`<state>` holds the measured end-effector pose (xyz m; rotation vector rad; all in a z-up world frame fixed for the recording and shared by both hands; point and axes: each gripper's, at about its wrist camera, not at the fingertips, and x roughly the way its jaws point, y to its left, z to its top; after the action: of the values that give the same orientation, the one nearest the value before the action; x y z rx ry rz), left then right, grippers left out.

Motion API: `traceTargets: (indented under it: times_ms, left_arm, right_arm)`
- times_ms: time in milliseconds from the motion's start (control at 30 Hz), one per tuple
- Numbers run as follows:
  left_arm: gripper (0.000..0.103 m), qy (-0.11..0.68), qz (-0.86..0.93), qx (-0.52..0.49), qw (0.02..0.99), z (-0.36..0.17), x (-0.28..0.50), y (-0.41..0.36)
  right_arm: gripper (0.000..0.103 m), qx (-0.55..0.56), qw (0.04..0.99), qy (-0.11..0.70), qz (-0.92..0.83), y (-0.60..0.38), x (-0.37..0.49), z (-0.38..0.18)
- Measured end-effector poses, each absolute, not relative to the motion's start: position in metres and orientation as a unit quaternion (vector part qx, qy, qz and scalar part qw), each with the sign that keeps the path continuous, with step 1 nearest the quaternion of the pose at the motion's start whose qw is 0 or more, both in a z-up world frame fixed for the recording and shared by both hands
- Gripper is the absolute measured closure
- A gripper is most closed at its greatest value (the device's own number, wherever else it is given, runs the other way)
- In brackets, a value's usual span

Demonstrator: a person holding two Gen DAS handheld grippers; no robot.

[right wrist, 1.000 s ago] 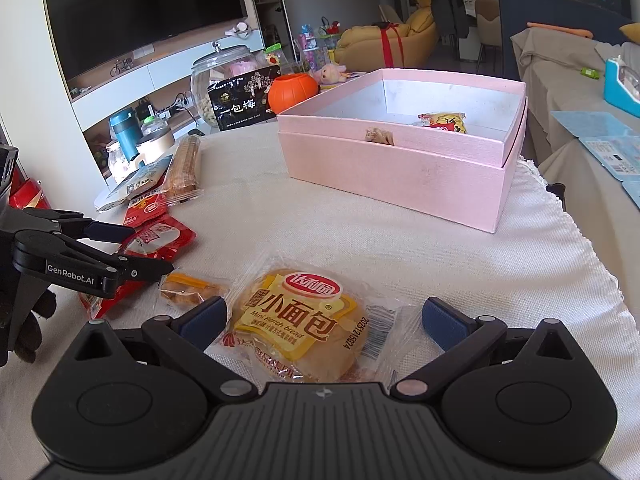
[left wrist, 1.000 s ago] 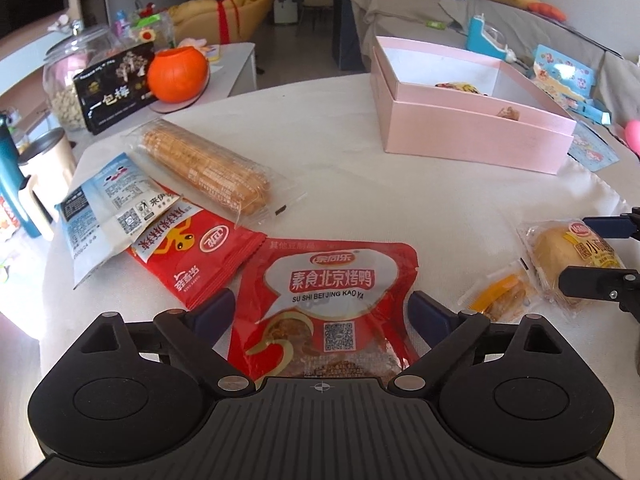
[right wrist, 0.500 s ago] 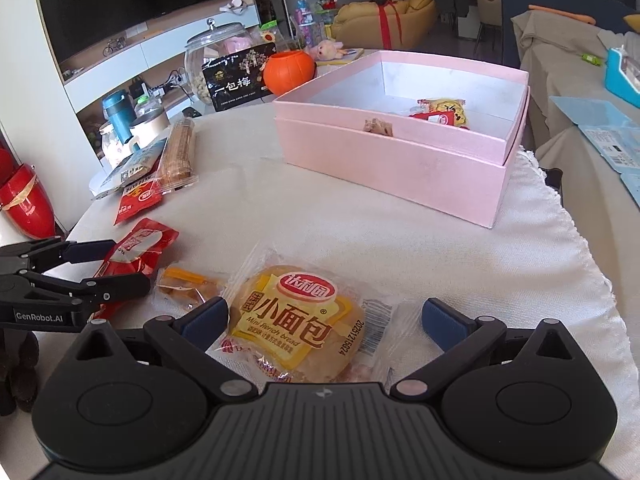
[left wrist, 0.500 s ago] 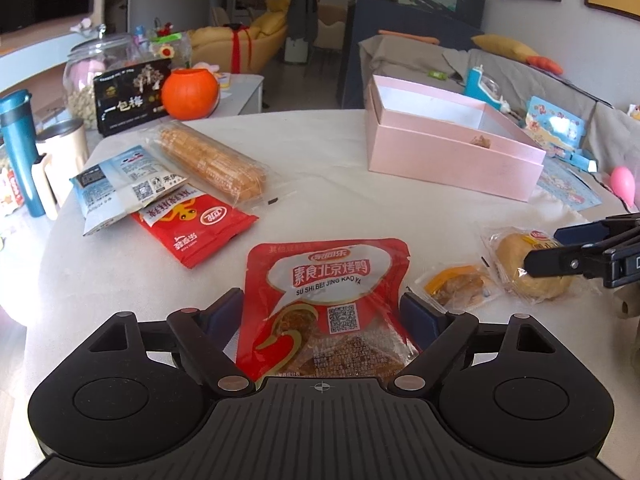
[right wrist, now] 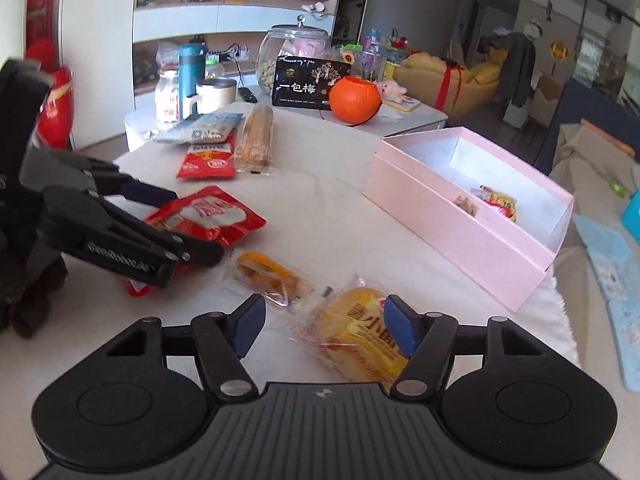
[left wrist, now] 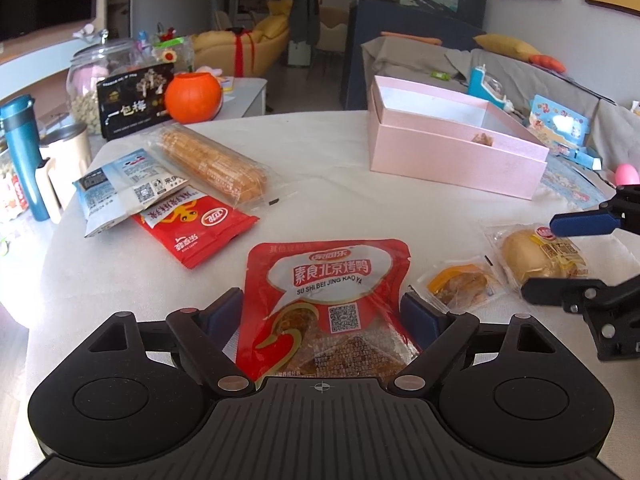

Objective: Organize snacks
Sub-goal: 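Grasp the small orange-snack packet with the right tool while the left tool holds the red packet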

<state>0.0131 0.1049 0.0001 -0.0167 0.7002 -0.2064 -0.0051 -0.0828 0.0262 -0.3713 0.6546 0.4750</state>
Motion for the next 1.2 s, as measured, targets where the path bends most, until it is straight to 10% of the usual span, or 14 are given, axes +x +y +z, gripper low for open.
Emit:
traceTargets:
  times_ms: [567, 767, 1200]
  left_arm:
    - [0.017, 0.318, -0.024, -0.107, 0.942, 0.004, 0.004, 0.140]
    - [0.017, 0.316, -0.025, -0.111, 0.942, 0.003, 0.004, 0.141]
    - [0.012, 0.333, -0.028, -0.070, 0.940, 0.003, 0.010, 0.130]
  right_arm:
    - [0.040, -0.187, 0.876, 0.335, 0.291, -0.043, 0.015, 0.016]
    - [0.087, -0.106, 0.864, 0.388, 0.303, -0.053, 0.040, 0.022]
    - [0.077, -0.062, 0.877, 0.392, 0.271, -0.046, 0.070, 0.019]
